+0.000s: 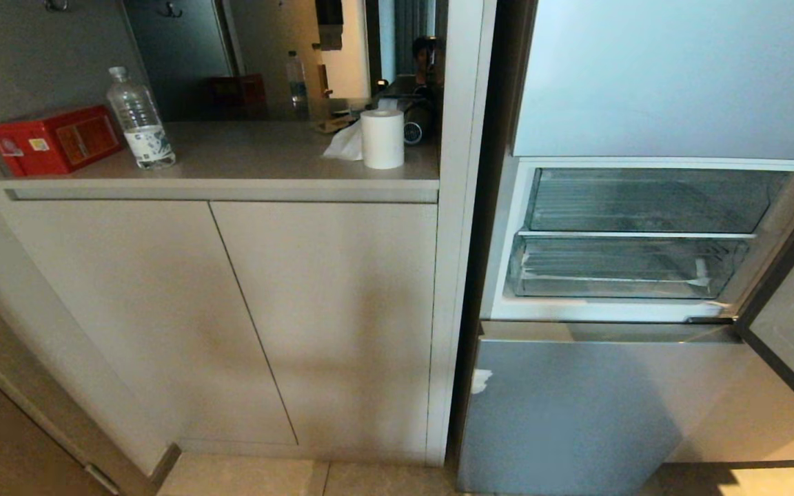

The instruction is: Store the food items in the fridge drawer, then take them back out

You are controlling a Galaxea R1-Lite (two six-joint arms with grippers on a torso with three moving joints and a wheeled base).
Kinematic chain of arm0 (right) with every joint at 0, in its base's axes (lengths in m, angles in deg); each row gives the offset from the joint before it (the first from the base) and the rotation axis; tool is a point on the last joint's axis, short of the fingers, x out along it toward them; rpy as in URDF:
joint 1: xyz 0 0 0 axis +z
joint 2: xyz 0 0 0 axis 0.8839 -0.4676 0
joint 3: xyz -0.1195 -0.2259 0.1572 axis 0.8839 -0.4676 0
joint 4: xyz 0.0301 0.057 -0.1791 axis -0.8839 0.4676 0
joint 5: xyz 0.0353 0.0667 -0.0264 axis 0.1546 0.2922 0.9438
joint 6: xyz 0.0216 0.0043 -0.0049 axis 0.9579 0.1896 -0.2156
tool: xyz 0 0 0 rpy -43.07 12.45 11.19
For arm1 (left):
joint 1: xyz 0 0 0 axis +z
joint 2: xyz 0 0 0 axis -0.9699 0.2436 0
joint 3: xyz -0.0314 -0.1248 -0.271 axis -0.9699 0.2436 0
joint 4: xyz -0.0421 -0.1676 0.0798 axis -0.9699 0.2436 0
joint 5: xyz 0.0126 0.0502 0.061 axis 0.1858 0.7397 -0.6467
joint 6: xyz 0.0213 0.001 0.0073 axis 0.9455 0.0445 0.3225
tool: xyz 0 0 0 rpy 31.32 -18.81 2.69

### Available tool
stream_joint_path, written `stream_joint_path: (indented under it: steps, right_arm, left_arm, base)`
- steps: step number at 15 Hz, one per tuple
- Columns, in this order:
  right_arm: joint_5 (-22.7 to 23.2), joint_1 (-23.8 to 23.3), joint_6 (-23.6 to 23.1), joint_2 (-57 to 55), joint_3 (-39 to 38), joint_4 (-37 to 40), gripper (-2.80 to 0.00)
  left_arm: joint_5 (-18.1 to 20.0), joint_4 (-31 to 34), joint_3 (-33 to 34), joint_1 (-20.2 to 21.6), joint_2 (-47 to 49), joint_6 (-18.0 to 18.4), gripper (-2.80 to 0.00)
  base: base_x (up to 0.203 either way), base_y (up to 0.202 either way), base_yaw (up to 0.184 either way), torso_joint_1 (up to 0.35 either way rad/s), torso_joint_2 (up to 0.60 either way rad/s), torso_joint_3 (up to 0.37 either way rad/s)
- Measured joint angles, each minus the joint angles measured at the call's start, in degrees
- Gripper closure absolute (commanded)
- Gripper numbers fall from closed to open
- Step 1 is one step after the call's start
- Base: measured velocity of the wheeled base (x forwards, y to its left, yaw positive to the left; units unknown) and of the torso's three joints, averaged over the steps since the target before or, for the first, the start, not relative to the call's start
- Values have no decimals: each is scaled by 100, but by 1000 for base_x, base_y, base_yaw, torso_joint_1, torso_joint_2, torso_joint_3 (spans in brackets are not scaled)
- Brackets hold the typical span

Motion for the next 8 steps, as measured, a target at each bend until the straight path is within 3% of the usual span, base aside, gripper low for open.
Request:
stream_joint_path:
  steps: [4, 8]
  right_arm:
    - [415, 175, 169, -3119, 940, -1087, -280]
    - [346, 558, 279, -6156, 1821, -2851, -280]
  left_arm:
    - [0, 1, -2, 0, 0, -1, 0]
    - [0, 1, -5, 0, 0, 0, 0]
  base:
    - [0, 0, 0, 0, 0, 0]
    - [0, 0, 0, 0, 0, 0]
